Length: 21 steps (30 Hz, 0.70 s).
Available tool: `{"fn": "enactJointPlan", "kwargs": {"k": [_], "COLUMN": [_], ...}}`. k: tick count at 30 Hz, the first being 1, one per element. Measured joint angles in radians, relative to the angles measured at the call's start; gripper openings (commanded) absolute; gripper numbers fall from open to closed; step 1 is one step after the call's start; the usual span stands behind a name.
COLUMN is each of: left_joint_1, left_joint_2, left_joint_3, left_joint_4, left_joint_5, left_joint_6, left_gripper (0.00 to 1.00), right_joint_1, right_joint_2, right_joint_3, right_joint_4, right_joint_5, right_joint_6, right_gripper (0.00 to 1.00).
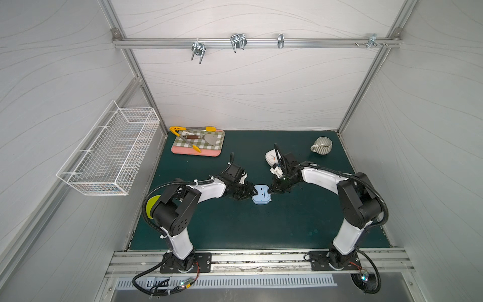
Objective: Insert the battery into the alarm
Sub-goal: Install the cover on the alarm.
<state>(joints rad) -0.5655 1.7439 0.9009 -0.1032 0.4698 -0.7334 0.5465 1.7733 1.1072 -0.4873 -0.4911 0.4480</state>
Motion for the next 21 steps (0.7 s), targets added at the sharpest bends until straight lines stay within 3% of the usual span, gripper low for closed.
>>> {"fn": "enactJointPlan", "kwargs": {"k": [21], "left_joint_1": [0.000], "left_joint_2": [0.006], "left_joint_3": [0.004], "left_joint_4": [0.000], "left_joint_5": [0.022], "left_joint_6": [-0.001], "left_gripper": [0.55], "right_joint_1": [0.003], "right_joint_2": [0.000], "right_joint_3": [-0.011], "right_joint_4": [0.011], "right_joint_5": [-0.006], "right_joint_6": [0.069], "right_gripper": [0.00]}}
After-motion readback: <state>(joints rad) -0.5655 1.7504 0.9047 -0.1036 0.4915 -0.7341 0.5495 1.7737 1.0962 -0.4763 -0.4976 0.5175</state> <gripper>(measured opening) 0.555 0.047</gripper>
